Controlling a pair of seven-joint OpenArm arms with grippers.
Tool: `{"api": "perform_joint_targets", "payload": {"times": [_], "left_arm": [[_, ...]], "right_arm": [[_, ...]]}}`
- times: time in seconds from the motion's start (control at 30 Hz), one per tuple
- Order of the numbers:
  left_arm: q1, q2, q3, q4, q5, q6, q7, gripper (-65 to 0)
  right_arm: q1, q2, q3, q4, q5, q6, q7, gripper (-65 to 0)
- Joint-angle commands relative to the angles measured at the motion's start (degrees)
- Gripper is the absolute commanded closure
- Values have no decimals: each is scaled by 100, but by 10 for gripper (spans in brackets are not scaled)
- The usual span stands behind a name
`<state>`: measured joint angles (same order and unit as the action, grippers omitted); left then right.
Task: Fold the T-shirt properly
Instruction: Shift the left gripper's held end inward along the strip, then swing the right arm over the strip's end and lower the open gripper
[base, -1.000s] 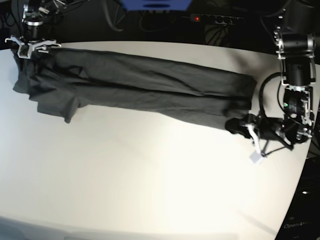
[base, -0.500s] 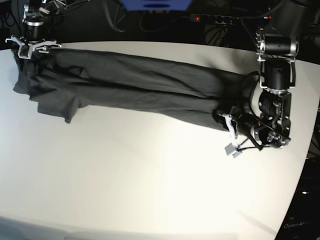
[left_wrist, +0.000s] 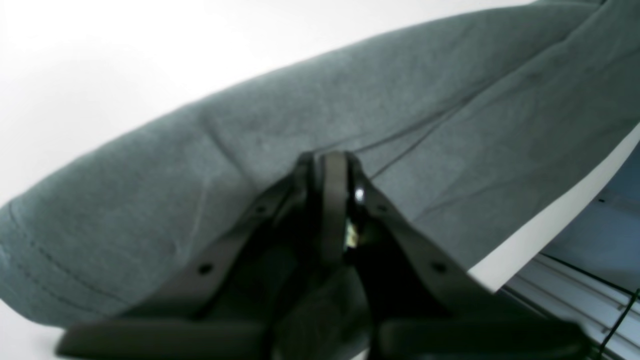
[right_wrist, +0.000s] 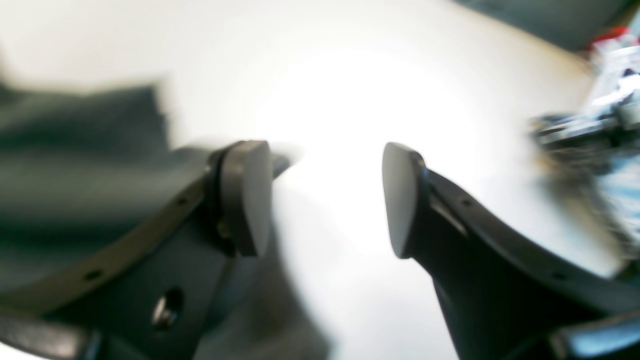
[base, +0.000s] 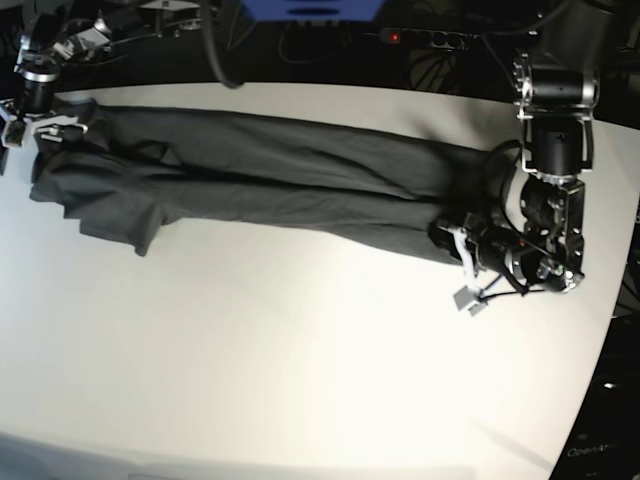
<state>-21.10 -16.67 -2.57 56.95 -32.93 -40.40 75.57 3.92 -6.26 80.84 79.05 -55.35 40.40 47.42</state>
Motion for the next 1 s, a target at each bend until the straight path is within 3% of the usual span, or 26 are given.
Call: {"api": "perform_joint_targets", "payload": {"times": [0.0, 0.17, 0.37, 0.67, 0.8, 0.97], "left_arm": [[-30, -70, 6, -3, 440, 40, 61, -41], [-30, -140, 6, -3, 440, 40, -27, -41], [-39, -210, -73, -310, 633, 40, -80, -41], [-39, -175, -310, -723, 906, 40, -344, -41], [-48, -158, -310, -723, 880, 40, -344, -41], [-48, -158, -310, -750, 880, 40, -344, -40]], "right_arm": [[140, 112, 88, 153, 142, -40, 186, -353], [412, 261, 167, 267, 142, -40, 203, -353], [597, 173, 132, 223, 124, -40, 203, -353], [860, 6, -598, -111, 72, -40, 150, -353], [1573, -11, -695, -181, -342, -40, -685, -353], [2469, 94, -985, -516, -808, -40, -2399, -353]]}}
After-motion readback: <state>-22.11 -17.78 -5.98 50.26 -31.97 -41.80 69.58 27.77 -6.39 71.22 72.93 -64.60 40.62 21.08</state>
